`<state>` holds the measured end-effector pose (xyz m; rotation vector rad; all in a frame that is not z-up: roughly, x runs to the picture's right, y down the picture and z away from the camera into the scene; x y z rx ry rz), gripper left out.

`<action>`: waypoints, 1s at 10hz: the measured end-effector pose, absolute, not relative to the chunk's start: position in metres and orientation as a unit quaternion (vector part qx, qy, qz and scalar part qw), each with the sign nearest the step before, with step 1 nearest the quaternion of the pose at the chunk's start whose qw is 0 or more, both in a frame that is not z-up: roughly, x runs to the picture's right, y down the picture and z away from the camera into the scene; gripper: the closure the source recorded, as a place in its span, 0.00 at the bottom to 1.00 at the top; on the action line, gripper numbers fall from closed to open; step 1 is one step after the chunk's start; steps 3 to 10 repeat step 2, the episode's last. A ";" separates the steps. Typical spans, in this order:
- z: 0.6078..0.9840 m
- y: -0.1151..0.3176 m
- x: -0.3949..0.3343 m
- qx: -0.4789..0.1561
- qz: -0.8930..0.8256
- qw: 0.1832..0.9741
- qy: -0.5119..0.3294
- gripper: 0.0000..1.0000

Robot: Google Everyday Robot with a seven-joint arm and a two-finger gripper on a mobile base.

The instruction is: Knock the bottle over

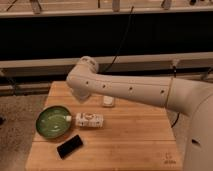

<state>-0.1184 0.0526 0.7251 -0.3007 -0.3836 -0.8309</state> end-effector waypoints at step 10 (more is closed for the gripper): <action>0.732 0.045 -0.126 -0.143 -0.410 0.881 -0.189 0.71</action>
